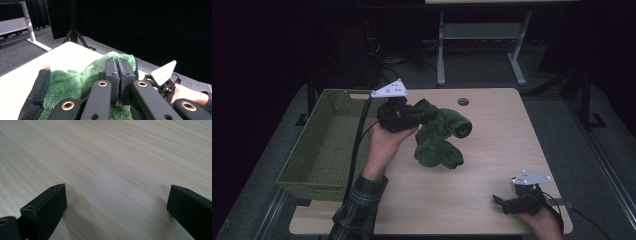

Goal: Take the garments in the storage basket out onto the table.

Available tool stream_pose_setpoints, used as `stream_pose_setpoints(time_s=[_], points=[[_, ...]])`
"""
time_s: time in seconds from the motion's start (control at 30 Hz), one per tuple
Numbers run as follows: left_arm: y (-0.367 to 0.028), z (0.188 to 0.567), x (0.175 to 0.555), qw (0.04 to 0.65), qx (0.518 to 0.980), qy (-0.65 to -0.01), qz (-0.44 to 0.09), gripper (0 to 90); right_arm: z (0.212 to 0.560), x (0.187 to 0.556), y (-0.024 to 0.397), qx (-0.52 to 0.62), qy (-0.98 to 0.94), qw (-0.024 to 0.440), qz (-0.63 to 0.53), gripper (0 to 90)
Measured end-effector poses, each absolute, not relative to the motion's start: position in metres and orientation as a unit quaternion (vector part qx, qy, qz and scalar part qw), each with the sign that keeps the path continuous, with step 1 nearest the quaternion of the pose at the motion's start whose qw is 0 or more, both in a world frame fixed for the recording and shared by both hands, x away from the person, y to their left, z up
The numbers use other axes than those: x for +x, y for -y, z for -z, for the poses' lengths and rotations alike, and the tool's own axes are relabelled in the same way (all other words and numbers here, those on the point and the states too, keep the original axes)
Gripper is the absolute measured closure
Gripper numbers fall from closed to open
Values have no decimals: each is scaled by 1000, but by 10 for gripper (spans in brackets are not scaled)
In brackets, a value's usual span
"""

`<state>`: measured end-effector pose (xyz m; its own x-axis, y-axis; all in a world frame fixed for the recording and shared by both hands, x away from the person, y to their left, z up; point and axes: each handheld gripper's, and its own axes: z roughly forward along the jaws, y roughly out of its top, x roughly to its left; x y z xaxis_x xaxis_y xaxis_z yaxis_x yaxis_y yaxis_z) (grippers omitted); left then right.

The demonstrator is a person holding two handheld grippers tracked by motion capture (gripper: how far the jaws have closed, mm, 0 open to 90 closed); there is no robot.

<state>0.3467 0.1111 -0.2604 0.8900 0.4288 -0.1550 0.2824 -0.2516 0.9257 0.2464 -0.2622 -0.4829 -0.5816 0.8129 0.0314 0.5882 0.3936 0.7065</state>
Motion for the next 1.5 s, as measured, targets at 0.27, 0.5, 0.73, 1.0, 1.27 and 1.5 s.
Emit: stream_pose_setpoints(time_s=[0.27, 0.5, 0.73, 1.0, 1.27, 1.5], points=[[-80, 288, 349, 568, 787, -233, -51, 878, 483, 247, 263, 423, -821, 161, -348, 25], [-58, 320, 352, 566, 787, -246, -30, 878, 483, 248, 262, 423, -822, 159, -348, 25], [-41, 357, 352, 553, 794, -253, 4, 878, 483, 248, 262, 424, -821, 157, -348, 24], [-34, 400, 359, 534, 802, -265, 31, 877, 483, 249, 262, 423, -822, 157, -347, 24], [-39, 427, 370, 509, 814, -279, 24, 874, 483, 249, 262, 422, -822, 157, -347, 24], [-37, 447, 381, 480, 829, -287, 12, 873, 483, 249, 262, 422, -823, 157, -347, 24]])
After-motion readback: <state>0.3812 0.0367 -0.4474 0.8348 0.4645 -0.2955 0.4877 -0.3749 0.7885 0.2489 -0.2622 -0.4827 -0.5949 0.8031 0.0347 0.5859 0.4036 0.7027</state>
